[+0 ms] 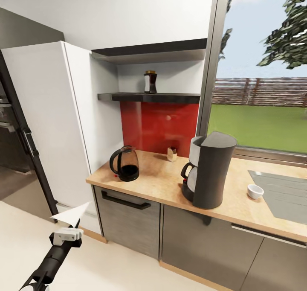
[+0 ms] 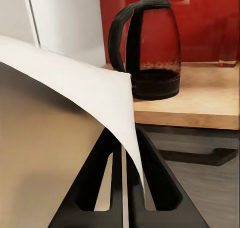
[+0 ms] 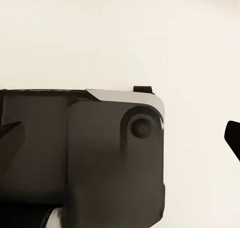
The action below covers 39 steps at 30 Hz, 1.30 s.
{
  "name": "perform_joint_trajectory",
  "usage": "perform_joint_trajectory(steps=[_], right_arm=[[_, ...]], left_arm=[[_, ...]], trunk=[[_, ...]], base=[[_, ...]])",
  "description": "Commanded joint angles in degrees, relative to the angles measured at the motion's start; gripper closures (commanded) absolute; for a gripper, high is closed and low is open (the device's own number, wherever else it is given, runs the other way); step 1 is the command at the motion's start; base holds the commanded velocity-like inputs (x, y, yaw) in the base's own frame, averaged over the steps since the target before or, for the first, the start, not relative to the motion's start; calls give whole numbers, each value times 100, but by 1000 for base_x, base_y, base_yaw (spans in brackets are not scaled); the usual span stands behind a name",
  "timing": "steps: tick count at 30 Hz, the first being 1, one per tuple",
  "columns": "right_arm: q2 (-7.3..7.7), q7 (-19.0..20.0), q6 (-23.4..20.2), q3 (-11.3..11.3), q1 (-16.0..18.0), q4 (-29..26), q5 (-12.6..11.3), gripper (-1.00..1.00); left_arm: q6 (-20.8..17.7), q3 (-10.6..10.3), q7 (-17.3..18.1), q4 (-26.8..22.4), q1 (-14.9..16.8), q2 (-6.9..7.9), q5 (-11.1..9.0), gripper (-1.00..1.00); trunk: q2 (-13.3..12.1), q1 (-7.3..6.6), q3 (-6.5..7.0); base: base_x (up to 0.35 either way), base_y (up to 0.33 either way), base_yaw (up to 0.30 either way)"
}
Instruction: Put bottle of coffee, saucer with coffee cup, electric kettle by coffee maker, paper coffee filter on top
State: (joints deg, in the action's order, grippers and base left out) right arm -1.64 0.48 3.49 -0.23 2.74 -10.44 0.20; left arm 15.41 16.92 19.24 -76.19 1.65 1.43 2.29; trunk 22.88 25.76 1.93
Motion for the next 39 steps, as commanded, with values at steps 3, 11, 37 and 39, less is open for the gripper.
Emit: perform_joint_trajectory(steps=[3, 11, 37, 39], right_arm=[[16, 11, 20, -7, 0, 7, -2, -100], [23, 14, 20, -12, 2, 7, -10, -100], [1, 6, 20, 23, 1, 15, 6, -100], [-2, 6, 20, 28, -1, 15, 11, -100]], left_arm=[[18, -20, 23, -13, 20, -17, 42, 100], [-1310, -320, 24, -440, 241, 12, 44, 100], [-7252, -4347, 3422, 813, 7012, 1696, 621, 100], [-7244, -4603, 3812, 1074, 7326, 1759, 899, 100]], trunk=[[4, 2, 8], [4, 2, 45], [4, 2, 119], [4, 2, 120]], base=[[0, 0, -158], [0, 0, -246], [0, 0, -220], [0, 0, -8]])
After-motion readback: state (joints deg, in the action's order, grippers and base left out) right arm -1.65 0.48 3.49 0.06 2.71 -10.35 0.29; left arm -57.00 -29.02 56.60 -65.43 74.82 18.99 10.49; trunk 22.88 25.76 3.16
